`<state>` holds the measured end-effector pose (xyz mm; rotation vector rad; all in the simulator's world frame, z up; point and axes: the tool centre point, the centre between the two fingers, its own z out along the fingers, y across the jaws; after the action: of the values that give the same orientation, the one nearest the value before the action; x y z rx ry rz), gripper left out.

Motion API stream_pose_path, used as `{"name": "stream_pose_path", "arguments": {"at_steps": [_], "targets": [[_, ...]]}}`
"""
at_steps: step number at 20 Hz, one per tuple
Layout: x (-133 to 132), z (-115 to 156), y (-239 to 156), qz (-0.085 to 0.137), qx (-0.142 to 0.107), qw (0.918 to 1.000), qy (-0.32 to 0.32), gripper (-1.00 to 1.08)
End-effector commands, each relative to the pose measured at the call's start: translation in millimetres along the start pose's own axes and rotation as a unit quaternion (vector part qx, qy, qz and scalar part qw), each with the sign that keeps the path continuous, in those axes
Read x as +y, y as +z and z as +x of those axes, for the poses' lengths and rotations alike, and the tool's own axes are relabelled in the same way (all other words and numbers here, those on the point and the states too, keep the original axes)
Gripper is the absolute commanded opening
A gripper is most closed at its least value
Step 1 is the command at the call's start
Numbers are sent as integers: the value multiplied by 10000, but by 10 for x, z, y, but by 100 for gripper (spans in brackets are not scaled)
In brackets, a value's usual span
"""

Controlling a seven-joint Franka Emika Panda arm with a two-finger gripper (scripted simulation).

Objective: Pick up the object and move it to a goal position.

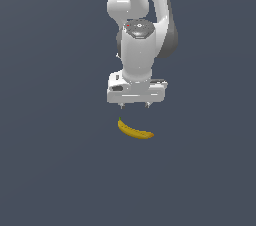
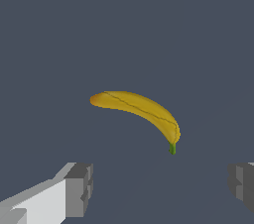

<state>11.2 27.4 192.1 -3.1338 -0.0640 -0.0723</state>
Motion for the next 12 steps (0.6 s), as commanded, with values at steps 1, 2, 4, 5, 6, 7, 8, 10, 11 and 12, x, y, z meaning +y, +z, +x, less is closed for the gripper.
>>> {"name": "stream_pose_path", "arguments": {"at_steps": [1, 2, 4, 5, 6, 7, 8, 10, 11, 12], "targets": [[0, 0, 0, 0, 0, 10000, 0, 100], [-3, 2, 0, 1, 3, 10000, 0, 100], [-22, 14, -4, 12, 28, 10000, 3, 100], [-38, 24, -8, 21, 50, 10000, 7, 100], [-59, 37, -13, 33, 77, 10000, 13, 100], [-80, 50, -19, 45, 105, 9999, 22, 100], [-96, 59, -24, 55, 126, 9999, 32, 100], [-114, 69, -32, 65, 150, 9999, 52, 100], [-115, 70, -34, 67, 152, 9998, 59, 100], [-114, 69, -32, 65, 149, 9999, 58, 100]]}}
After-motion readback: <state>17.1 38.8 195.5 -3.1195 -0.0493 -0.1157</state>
